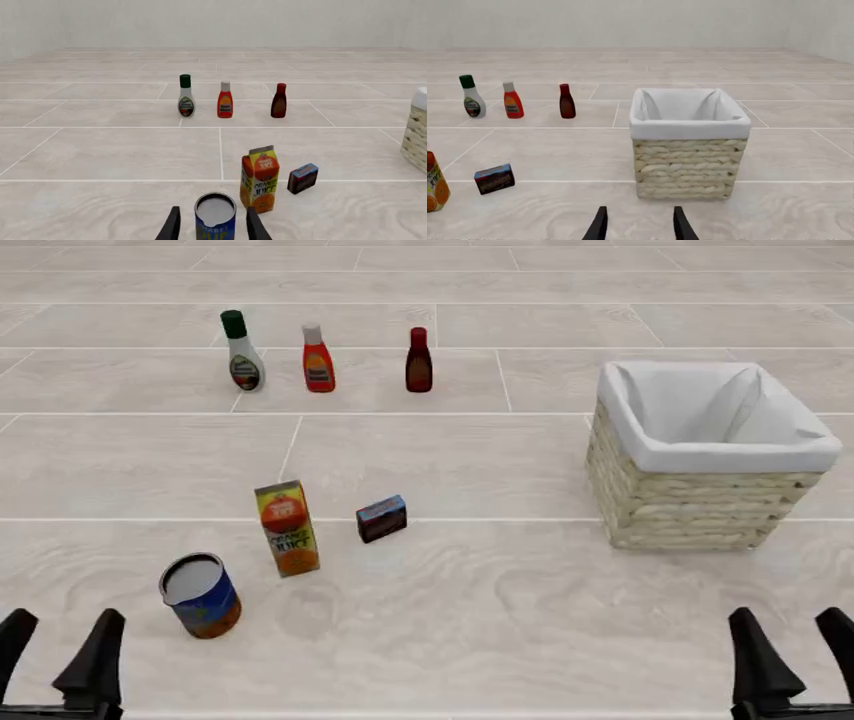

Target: Pick the chocolate pudding and place it in the basket.

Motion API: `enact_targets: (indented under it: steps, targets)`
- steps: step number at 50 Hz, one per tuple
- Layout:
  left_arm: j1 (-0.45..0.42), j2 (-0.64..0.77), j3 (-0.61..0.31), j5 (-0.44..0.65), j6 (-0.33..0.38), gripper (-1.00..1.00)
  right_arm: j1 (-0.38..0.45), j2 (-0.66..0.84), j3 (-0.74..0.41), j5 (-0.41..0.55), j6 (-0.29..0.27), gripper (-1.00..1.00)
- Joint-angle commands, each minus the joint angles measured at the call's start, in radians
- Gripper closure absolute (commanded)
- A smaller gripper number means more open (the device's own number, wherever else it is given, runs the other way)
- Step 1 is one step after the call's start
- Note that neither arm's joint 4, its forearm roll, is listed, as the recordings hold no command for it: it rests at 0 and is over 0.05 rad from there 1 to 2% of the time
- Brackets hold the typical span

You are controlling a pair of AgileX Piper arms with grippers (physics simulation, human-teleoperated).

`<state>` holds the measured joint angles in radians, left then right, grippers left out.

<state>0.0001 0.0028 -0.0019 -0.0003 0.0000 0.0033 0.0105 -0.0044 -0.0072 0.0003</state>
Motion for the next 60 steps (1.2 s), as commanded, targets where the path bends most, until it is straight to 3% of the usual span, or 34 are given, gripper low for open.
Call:
enact_targets:
  steps: [1, 27, 33, 47, 60]
  targets:
    - [0.0, 0.004, -0.005, 0.002, 0.0, -1.0, 0.0, -0.007, 0.003, 0.011, -0.011, -1.0]
    - [0.0, 0.001, -0.005, 0.003, 0.001, -1.0, 0.016, 0.01, 0.002, -0.001, -0.017, -1.0]
    - [0.0, 0.0, -0.005, 0.0, 0.005, -1.0, 0.059, 0.111, -0.06, -0.039, -0.082, -1.0]
    - [0.0, 0.001, -0.003, -0.001, 0.003, -1.0, 0.221, 0.417, -0.352, -0.026, -0.262, -1.0]
    - [0.0, 0.002, -0.004, 0.0, 0.003, -1.0, 0.332, 0.631, -0.481, -0.033, -0.405, -1.0]
